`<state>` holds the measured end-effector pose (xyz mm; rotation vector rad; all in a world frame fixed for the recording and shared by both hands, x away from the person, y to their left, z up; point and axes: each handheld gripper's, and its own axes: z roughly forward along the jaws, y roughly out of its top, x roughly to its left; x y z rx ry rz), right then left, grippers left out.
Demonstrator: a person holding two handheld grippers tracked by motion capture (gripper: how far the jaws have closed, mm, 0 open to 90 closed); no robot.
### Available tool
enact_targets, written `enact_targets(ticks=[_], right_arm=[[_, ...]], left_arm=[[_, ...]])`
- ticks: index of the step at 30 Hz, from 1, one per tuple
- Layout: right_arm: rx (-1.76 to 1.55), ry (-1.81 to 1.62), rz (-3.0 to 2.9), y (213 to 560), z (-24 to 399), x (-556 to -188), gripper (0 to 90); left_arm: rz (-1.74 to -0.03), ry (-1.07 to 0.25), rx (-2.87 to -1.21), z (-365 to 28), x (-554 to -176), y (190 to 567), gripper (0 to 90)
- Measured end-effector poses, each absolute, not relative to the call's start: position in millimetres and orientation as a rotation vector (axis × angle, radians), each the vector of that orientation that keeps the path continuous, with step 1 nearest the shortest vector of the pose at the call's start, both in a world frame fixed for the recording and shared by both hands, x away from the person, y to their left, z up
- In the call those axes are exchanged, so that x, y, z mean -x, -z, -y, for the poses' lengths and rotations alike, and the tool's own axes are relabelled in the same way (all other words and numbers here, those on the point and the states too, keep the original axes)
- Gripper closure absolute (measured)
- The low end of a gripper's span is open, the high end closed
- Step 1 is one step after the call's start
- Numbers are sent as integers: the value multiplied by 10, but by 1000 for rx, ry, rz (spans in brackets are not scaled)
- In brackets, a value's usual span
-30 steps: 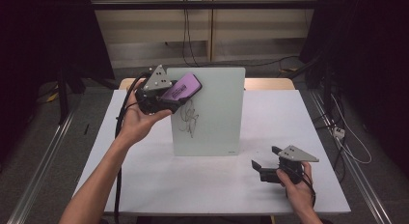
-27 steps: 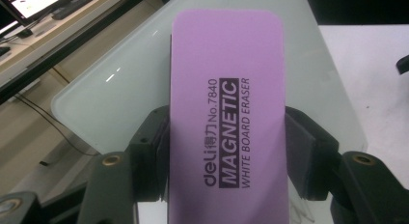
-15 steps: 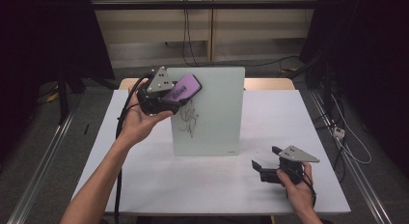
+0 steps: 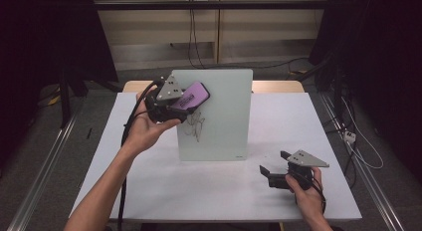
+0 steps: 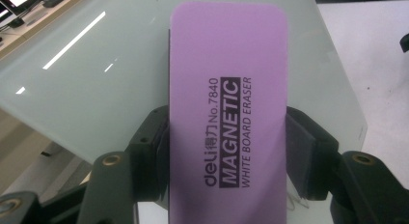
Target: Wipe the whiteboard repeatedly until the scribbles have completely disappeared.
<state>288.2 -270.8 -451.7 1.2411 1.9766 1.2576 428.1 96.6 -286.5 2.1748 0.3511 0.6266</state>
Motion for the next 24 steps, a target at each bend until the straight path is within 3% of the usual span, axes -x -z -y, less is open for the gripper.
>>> enact_targets(ticks=[24], right_arm=[[-1241, -1258, -1980, 4520, 2699, -2884, 67]], left_arm=[[-307, -624, -2257, -865, -4154, 3145, 414]])
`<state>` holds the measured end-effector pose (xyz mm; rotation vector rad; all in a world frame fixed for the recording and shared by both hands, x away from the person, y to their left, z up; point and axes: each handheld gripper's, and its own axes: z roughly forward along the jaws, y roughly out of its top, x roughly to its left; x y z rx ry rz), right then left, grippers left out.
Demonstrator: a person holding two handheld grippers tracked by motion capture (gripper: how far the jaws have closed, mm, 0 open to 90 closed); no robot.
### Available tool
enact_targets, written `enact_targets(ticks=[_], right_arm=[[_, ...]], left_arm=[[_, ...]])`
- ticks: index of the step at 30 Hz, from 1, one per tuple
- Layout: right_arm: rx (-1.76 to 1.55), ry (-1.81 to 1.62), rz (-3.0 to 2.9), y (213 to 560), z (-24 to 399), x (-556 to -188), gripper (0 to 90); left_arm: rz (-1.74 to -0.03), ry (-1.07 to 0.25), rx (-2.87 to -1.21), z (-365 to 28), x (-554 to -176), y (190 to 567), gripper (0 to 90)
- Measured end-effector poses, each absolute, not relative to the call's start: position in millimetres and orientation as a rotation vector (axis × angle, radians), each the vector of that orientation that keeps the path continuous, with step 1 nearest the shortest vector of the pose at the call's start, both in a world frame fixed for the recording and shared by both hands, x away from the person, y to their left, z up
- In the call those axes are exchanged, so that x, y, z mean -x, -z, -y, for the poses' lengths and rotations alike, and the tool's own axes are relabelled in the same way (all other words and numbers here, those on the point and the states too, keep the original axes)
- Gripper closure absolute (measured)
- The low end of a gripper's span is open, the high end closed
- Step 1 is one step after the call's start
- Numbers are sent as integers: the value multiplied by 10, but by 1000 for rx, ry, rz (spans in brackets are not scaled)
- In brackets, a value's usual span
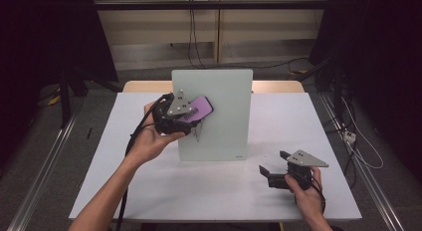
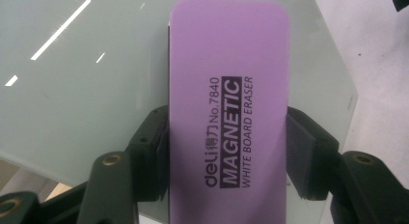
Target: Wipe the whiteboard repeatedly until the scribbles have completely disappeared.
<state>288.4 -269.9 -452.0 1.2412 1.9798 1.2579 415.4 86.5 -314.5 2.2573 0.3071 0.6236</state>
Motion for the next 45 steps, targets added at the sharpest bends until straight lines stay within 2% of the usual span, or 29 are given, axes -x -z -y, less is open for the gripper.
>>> enact_targets(ticks=[11, 31, 45], right_arm=[[-1243, -1254, -1981, 4520, 2695, -2888, 68], [-1237, -1259, -1982, 4517, 2705, -2880, 67], [-1238, -1259, -1982, 4519, 2705, -2879, 68]], left_arm=[[-313, -607, -2274, -846, -4160, 3138, 414], [-397, -645, -2161, -897, -4378, 2601, 413], [-373, -670, -2211, -960, -4323, 2727, 414]])
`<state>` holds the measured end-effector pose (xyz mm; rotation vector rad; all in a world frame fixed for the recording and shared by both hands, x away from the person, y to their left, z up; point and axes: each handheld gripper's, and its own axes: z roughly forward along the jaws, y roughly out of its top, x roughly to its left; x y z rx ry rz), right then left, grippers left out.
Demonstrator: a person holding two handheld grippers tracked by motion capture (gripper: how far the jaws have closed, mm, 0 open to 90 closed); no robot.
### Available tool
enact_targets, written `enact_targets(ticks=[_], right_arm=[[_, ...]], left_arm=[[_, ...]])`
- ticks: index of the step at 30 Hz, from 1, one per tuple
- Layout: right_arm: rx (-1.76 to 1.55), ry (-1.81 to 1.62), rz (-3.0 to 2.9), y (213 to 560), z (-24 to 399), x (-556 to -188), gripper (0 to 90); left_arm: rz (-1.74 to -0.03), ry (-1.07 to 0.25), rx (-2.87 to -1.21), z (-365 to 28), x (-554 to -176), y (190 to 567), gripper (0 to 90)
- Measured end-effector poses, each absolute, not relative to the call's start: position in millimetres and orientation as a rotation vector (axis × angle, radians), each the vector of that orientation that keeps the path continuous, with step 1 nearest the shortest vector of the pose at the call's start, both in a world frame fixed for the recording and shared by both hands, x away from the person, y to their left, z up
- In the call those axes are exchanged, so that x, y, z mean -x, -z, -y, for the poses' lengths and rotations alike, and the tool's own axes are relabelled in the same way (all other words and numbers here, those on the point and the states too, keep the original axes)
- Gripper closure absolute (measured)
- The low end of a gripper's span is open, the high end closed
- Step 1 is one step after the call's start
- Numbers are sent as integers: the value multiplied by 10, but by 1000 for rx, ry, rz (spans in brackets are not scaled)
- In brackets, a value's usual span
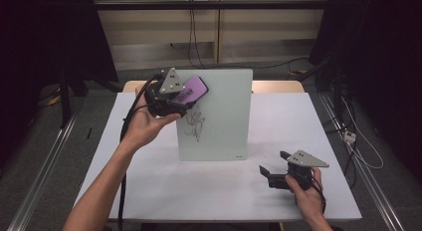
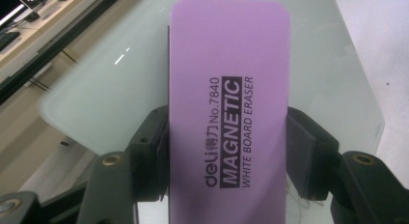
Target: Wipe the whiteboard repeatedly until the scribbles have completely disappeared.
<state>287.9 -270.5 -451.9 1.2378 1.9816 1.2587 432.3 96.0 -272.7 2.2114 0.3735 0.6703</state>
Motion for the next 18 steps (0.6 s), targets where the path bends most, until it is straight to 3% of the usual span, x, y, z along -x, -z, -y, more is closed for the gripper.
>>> enact_targets(ticks=[18], right_arm=[[-1237, -1254, -1984, 4522, 2696, -2885, 67]], left_arm=[[-340, -649, -2279, -927, -4226, 2968, 413]])
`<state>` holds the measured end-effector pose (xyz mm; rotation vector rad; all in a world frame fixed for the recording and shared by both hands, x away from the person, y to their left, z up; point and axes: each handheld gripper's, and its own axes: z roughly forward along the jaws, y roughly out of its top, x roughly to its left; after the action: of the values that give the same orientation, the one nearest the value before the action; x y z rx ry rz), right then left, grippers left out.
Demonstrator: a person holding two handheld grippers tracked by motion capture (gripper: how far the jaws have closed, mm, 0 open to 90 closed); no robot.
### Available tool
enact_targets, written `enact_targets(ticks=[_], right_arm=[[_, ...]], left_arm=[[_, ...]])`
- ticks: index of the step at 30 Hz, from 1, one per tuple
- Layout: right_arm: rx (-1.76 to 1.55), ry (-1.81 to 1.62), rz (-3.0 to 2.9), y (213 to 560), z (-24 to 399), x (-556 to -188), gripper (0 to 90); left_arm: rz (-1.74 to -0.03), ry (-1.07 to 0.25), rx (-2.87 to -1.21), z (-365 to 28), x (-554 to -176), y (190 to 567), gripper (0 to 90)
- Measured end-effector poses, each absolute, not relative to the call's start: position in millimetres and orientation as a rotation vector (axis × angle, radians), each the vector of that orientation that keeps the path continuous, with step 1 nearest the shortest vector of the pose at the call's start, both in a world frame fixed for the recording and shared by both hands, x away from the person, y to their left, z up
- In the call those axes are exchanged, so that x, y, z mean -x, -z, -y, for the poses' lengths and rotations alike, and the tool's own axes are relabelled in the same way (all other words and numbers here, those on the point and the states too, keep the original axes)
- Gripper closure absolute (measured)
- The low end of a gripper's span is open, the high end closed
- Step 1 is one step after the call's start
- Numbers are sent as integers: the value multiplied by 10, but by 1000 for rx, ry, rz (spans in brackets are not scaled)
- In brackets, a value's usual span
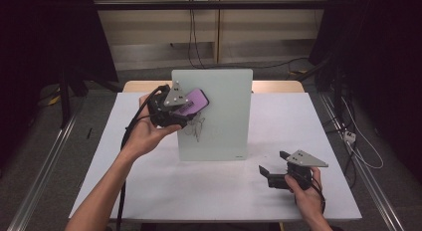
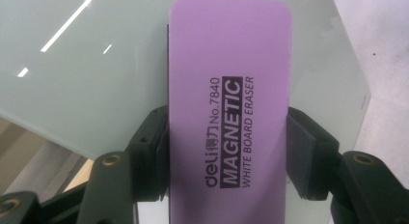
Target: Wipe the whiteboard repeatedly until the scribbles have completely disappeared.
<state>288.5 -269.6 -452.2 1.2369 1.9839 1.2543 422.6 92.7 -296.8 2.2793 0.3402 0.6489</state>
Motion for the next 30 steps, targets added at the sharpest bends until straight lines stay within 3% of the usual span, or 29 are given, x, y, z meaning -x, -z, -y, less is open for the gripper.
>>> enact_targets(ticks=[30], right_arm=[[-1237, -1257, -1985, 4524, 2690, -2887, 68]], left_arm=[[-277, -580, -2409, -845, -4019, 3467, 412]])
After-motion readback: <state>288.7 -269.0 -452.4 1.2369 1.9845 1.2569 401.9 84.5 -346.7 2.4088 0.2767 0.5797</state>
